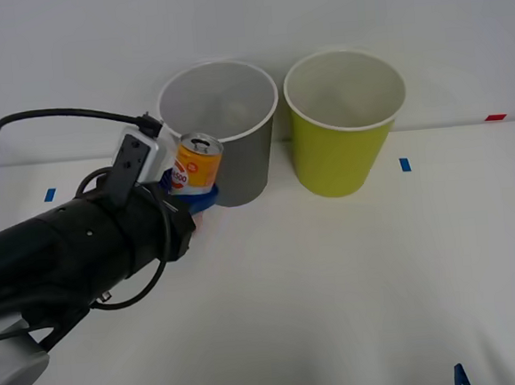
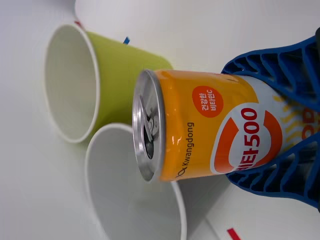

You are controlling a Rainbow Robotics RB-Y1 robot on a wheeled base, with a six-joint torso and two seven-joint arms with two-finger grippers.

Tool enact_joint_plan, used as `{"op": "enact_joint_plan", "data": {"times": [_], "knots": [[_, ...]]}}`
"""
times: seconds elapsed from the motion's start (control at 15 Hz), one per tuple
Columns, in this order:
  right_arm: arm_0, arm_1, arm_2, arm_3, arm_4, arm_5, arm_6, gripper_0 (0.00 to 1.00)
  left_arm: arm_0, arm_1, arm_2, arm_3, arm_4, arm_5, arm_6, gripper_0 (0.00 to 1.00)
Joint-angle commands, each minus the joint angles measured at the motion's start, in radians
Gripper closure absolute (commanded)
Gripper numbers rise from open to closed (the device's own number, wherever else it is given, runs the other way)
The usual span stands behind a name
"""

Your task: Put cans in the gray bin and PET bottles in the light green bin.

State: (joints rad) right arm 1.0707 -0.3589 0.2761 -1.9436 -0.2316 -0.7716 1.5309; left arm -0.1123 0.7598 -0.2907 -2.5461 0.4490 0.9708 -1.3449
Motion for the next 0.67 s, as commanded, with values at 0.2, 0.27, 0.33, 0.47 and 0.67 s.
{"op": "enact_joint_plan", "data": {"times": [0.2,0.27,0.33,0.47,0.67], "knots": [[0.0,0.0,0.0,0.0,0.0,0.0,0.0,0.0,0.008,-0.03,0.179,-0.016,0.099,-0.003,-0.017,1.0],[0.0,0.0,0.0,0.0,0.0,0.0,0.0,0.0,0.019,-0.043,0.222,-0.02,0.137,-0.003,-0.056,1.0],[0.0,0.0,0.0,0.0,0.0,0.0,0.0,0.0,0.034,-0.056,0.26,-0.026,0.172,-0.003,-0.094,1.0],[0.0,0.0,0.0,0.0,0.0,0.0,0.0,0.0,0.089,-0.108,0.364,-0.045,0.293,0.0,-0.204,1.0],[0.0,0.0,0.0,0.0,0.0,0.0,0.0,0.0,0.086,-0.175,0.502,-0.051,0.45,0.101,-0.339,1.0]]}}
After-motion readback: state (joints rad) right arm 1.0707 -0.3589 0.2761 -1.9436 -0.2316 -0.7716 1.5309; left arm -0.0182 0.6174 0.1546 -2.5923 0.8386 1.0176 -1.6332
